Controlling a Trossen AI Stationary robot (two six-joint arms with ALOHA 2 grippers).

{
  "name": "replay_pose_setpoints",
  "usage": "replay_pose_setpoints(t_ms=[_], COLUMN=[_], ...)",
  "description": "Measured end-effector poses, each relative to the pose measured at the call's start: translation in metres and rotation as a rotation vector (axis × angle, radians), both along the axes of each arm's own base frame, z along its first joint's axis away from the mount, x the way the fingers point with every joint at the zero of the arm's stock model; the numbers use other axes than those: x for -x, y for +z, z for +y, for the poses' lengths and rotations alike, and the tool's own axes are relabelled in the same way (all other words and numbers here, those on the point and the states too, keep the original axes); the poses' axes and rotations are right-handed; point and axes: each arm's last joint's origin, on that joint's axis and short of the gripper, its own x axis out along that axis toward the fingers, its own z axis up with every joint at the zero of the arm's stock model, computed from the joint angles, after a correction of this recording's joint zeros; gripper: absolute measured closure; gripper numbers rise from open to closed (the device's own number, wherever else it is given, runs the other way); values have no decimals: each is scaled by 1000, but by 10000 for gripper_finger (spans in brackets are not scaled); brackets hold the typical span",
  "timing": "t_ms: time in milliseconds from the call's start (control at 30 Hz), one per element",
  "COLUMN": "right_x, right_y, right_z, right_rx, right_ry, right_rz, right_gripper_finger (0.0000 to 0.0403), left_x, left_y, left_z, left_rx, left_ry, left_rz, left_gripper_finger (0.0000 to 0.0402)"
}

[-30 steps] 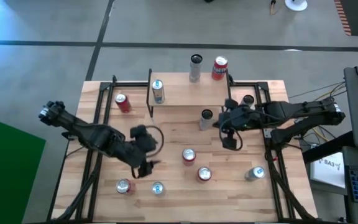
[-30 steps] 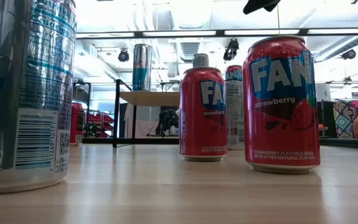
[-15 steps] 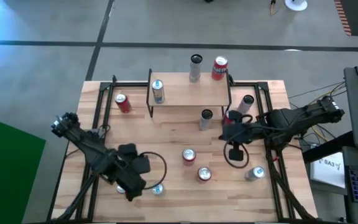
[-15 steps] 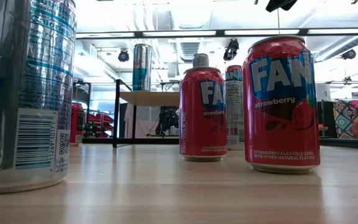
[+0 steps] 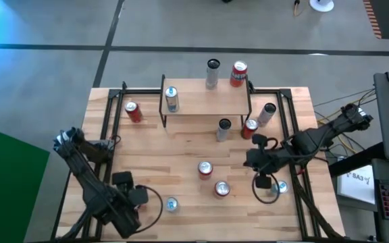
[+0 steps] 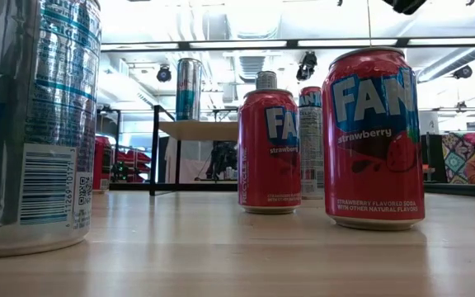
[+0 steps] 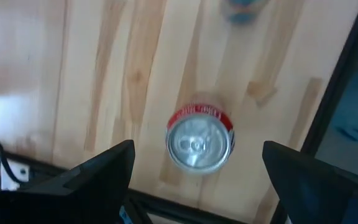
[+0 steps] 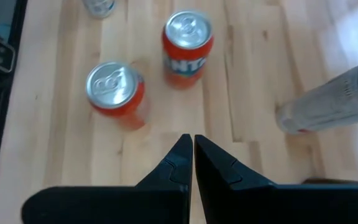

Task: Place canned beverage on shelf
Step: Put the bottom left red black soda can on the shelf

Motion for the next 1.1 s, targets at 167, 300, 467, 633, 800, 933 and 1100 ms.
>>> replay_pose_setpoints(t_ms=[167,300,467,633,800,933,1100], right_x=[3,3,3,3,2,2,2], right_y=[-2,-2,-1,-1,-1,-1,-1], right_z=[7,8,8,7,7,7,7], right_rx=[3,6,7,22,25,22,19], right_ry=[34,35,35,23,20,20,14], right_rz=[1,-6,-9,-17,-20,-26,-33], right_gripper_finger=[394,394,394,394,394,394,394], left_x=[12,13,11,11,11,12,10], left_y=[-9,-10,-10,-11,-11,-11,-10], left_z=[-8,-10,-13,-13,-11,-10,-12], left_rx=[-13,-3,19,2,-21,-20,-6], left_ry=[17,29,27,-16,5,16,94], left_rz=[28,19,1,-5,-5,-1,-48], left_gripper_finger=[63,63,63,63,56,24,14])
